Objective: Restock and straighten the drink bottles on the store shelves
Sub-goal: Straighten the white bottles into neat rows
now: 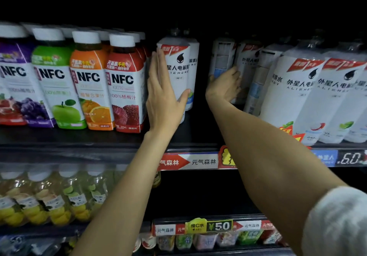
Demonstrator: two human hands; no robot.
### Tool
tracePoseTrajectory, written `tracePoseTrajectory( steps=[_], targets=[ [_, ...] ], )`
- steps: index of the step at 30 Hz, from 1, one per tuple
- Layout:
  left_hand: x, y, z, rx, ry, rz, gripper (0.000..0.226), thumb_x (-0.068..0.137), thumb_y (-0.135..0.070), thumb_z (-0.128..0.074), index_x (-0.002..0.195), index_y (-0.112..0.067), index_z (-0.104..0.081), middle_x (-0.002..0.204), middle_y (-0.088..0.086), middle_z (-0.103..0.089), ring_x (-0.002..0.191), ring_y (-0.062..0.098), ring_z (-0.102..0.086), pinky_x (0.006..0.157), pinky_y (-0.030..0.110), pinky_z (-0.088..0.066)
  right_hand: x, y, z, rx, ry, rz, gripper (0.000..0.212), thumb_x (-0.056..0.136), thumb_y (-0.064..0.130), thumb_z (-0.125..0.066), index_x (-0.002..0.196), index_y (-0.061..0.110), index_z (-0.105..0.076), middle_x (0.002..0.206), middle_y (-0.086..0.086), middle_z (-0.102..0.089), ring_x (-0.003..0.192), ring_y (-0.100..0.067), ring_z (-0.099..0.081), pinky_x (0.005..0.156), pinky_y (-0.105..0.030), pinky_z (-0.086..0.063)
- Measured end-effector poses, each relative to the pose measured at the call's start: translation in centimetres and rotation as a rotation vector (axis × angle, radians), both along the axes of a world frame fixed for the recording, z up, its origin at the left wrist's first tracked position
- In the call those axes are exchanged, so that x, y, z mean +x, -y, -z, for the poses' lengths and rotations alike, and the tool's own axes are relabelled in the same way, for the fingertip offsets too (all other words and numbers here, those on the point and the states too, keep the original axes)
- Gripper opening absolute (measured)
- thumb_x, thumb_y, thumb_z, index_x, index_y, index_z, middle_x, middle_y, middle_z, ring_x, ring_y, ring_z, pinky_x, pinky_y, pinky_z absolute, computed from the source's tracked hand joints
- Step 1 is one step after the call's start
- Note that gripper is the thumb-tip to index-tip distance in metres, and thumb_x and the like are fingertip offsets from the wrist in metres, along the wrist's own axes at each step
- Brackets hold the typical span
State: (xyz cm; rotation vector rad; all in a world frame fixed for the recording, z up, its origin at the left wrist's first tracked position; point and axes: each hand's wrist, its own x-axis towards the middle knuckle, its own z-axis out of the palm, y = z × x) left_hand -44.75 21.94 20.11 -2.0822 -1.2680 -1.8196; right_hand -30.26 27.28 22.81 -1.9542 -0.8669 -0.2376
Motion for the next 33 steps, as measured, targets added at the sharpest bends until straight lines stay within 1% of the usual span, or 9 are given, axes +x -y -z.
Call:
tracePoseTrajectory(
  steps=[6, 10, 15, 19, 22, 26, 29, 31, 33],
  targets=[
    [0.1, -0.1, 0.2, 0.006, 0.014, 0.011, 0.097, 0.081, -0.024, -0.075, 0.151, -0.003, -0.011, 0.158, 0.016, -0.018, 0.145, 0.029, -0.021, 0.112, 0.034, -0.028, -0.5, -1.3, -0.6, 0.026, -0.071, 0.043, 0.069, 0.085, 0.04, -0.067, 0.135, 0.006, -0.035, 0.137, -0.013, -0.04, 0.127, -0.028, -0.039, 0.101, -0.036, -0.033],
    [0.1, -0.1, 0.2, 0.014, 0.014, 0.019, 0.097, 0.081, -0.023, -0.076, 0.151, -0.003, -0.011, 0.157, 0.017, -0.019, 0.144, 0.03, -0.022, 0.113, 0.032, -0.024, -0.5, -1.3, -0.6, 0.054, -0.105, 0.041, 0.07, 0.085, 0.036, -0.069, 0.136, 0.005, -0.033, 0.138, -0.014, -0.042, 0.128, -0.028, -0.04, 0.101, -0.036, -0.034],
    [-0.1, -0.1, 0.2, 0.017, 0.022, 0.026, 0.096, 0.081, -0.024, -0.075, 0.151, -0.002, -0.013, 0.156, 0.018, -0.02, 0.145, 0.03, -0.022, 0.114, 0.028, -0.02, -0.8, -1.5, -0.5, 0.076, -0.26, -0.062, 0.081, 0.083, 0.035, -0.071, 0.14, 0.006, -0.021, 0.134, -0.014, -0.051, 0.12, -0.029, -0.053, 0.093, -0.04, -0.046],
    [0.0, -0.2, 0.2, 0.023, 0.025, 0.019, 0.096, 0.08, -0.024, -0.075, 0.15, -0.001, -0.014, 0.156, 0.018, -0.021, 0.144, 0.029, -0.022, 0.116, 0.034, -0.027, -0.4, -1.0, -1.0, 0.004, -0.214, -0.089, 0.076, 0.086, 0.035, -0.067, 0.141, 0.007, -0.023, 0.133, -0.014, -0.053, 0.118, -0.029, -0.055, 0.089, -0.039, -0.045],
    [0.1, -0.1, 0.3, 0.018, 0.029, 0.017, 0.095, 0.081, -0.025, -0.074, 0.15, -0.002, -0.014, 0.156, 0.018, -0.021, 0.144, 0.029, -0.023, 0.114, 0.036, -0.031, -0.6, -0.5, -1.2, -0.013, -0.233, -0.164, 0.073, 0.087, 0.028, -0.066, 0.141, 0.007, -0.021, 0.137, -0.017, -0.047, 0.122, -0.032, -0.05, 0.093, -0.04, -0.044],
    [0.2, 0.1, 0.0, 0.006, 0.037, 0.012, 0.093, 0.082, -0.024, -0.074, 0.15, -0.002, -0.014, 0.156, 0.018, -0.021, 0.143, 0.029, -0.023, 0.113, 0.027, -0.021, -1.4, 1.8, -1.6, -0.007, -0.337, -0.266, 0.076, 0.087, 0.019, -0.066, 0.143, 0.011, -0.014, 0.143, -0.018, -0.034, 0.13, -0.034, -0.039, 0.101, -0.042, -0.038],
    [0.1, 0.3, -0.1, -0.014, 0.039, 0.026, 0.093, 0.082, -0.025, -0.073, 0.15, -0.003, -0.013, 0.156, 0.018, -0.021, 0.144, 0.029, -0.022, 0.113, 0.025, -0.017, -2.1, 3.9, -1.9, -0.005, -0.39, -0.315, 0.082, 0.085, 0.018, -0.069, 0.145, 0.016, -0.013, 0.144, -0.016, -0.03, 0.132, -0.033, -0.033, 0.102, -0.044, -0.035],
    [-0.1, 0.3, -0.1, -0.023, 0.045, 0.045, 0.093, 0.083, -0.025, -0.073, 0.15, -0.003, -0.013, 0.156, 0.018, -0.02, 0.144, 0.029, -0.021, 0.113, 0.025, -0.016, -2.2, 5.0, -1.8, -0.003, -0.407, -0.361, 0.086, 0.081, 0.018, -0.073, 0.144, 0.017, -0.015, 0.144, -0.016, -0.03, 0.132, -0.034, -0.033, 0.104, -0.045, -0.034],
    [-0.2, 0.3, -0.1, -0.028, 0.054, 0.065, 0.092, 0.082, -0.027, -0.072, 0.15, -0.002, -0.014, 0.156, 0.019, -0.02, 0.144, 0.029, -0.02, 0.114, 0.025, -0.018, -1.9, 6.2, -1.5, 0.006, -0.404, -0.451, 0.087, 0.075, 0.017, -0.079, 0.14, 0.015, -0.02, 0.141, -0.015, -0.037, 0.128, -0.034, -0.04, 0.106, -0.047, -0.036]
  ],
)
